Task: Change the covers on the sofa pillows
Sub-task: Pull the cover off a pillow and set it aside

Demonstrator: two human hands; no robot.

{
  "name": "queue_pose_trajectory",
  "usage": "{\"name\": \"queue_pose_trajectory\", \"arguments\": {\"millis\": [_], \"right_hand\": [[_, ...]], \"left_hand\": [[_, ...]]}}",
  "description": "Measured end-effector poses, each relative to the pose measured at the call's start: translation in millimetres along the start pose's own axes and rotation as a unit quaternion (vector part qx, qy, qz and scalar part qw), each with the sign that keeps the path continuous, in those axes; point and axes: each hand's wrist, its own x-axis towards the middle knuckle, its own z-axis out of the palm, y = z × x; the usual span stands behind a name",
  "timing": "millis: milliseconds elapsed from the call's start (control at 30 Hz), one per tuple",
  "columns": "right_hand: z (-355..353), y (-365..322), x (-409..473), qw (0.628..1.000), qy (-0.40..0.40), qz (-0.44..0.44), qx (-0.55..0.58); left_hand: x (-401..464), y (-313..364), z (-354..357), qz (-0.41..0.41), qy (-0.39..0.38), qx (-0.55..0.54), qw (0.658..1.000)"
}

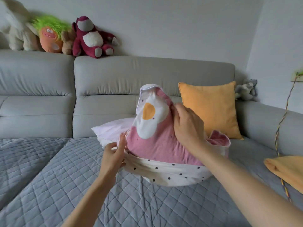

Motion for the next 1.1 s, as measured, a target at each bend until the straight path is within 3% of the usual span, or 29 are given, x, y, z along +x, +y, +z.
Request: {"name": "queue_pose_trajectory", "arguments": {"millis": [67, 167, 233, 300, 367, 467, 633, 733, 800, 933, 1033, 1100], "right_hand": [[10, -13, 3, 0.998, -0.042, -0.037, -0.026], [21, -49, 8, 0.992, -0.060, -0.042, 0.102], [18, -70, 24, 0.983, -0.031, -0.042, 0.174], [5, -79, 51, 0.975, 0.036, -0.014, 0.217], [-14, -79, 80, 0.962, 0.094, 0.044, 0.254], [-39, -64, 110, 0.926, 0.145, 0.168, 0.304], [-64, 1, 118, 0.868, 0.181, 0.351, 0.301], [-77, 50, 114, 0.810, 0.204, 0.438, 0.332], [-82, 76, 119, 0.793, 0.199, 0.474, 0.327], [-77, 115, 112, 0.752, 0.189, 0.478, 0.412], [-52, 161, 83, 0.747, 0.176, 0.556, 0.318], [-39, 191, 62, 0.728, 0.182, 0.602, 0.272]], "left_hand": [[-12, -12, 1, -0.057, -0.012, -0.038, 0.998], [3, -5, -6, -0.148, 0.006, -0.128, 0.981], [20, 19, -21, -0.149, 0.020, -0.186, 0.971], [39, 59, -32, -0.083, 0.038, -0.200, 0.976], [52, 108, -34, 0.032, 0.072, -0.141, 0.987], [67, 164, -20, 0.190, 0.129, -0.009, 0.973], [95, 169, -1, 0.218, 0.109, 0.231, 0.942], [105, 159, 12, 0.301, 0.127, 0.358, 0.875], [114, 173, 34, 0.339, 0.125, 0.362, 0.859], [130, 195, 101, 0.352, 0.096, 0.334, 0.869], [127, 153, 148, 0.300, 0.054, 0.292, 0.907], [118, 113, 172, 0.283, 0.034, 0.290, 0.914]]}}
